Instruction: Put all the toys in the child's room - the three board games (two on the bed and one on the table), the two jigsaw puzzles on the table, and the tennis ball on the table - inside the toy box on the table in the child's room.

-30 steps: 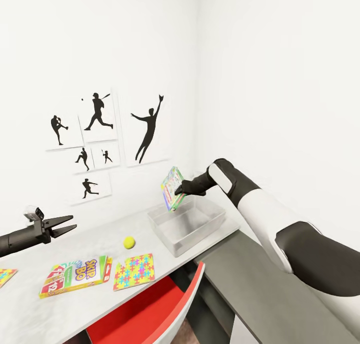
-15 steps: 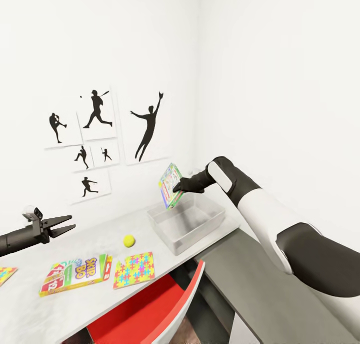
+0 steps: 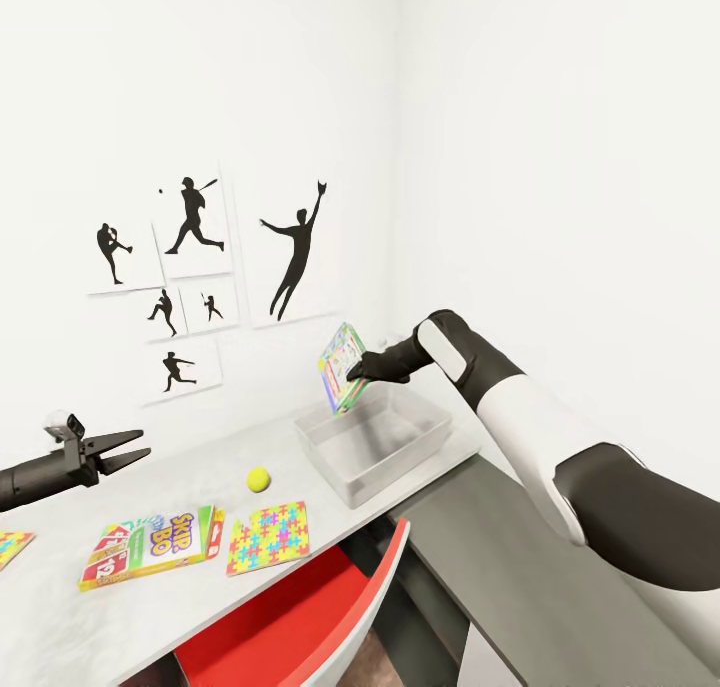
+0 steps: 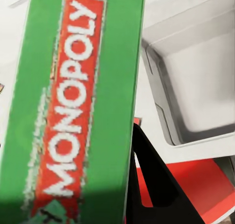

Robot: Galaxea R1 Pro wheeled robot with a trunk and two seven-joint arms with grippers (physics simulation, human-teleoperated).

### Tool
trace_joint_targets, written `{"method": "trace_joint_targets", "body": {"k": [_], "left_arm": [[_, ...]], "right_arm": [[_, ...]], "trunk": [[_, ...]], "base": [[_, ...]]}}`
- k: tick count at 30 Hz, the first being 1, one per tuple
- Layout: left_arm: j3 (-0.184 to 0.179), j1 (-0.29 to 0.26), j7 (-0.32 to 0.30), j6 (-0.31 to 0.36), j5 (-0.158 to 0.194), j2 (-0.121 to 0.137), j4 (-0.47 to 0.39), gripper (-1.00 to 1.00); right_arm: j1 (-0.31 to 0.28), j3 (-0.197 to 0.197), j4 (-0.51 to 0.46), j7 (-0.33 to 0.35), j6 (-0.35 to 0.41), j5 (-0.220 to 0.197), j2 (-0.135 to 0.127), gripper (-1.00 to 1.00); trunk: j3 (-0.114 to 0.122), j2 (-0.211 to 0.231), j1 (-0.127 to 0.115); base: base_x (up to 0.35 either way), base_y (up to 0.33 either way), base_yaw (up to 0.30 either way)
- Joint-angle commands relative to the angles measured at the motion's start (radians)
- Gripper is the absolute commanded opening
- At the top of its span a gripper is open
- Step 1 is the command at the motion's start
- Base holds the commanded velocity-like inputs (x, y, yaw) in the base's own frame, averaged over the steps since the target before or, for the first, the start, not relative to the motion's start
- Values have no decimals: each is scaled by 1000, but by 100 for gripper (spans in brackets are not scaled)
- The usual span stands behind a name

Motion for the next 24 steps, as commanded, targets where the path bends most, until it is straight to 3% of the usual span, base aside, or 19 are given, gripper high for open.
{"method": "trace_joint_targets", "body": {"k": [1,16,24], "left_arm": [[-1,0,-1,9,3,0,0,100],[-1,0,-1,8,3,0,0,100],[-1,0,-1,7,4,-1,0,100]], "right_arm": [[-1,2,0,9,1,10,0,-100],[-11,-4,7,8,1,-3,-5,-100],[-13,-10,9,10,1,-4,-54,-100]], "trunk": [[0,-1,0],[-20,-1,0],[-33,-1,0]], "base": [[0,0,0],[0,0,0],[0,0,0]]}}
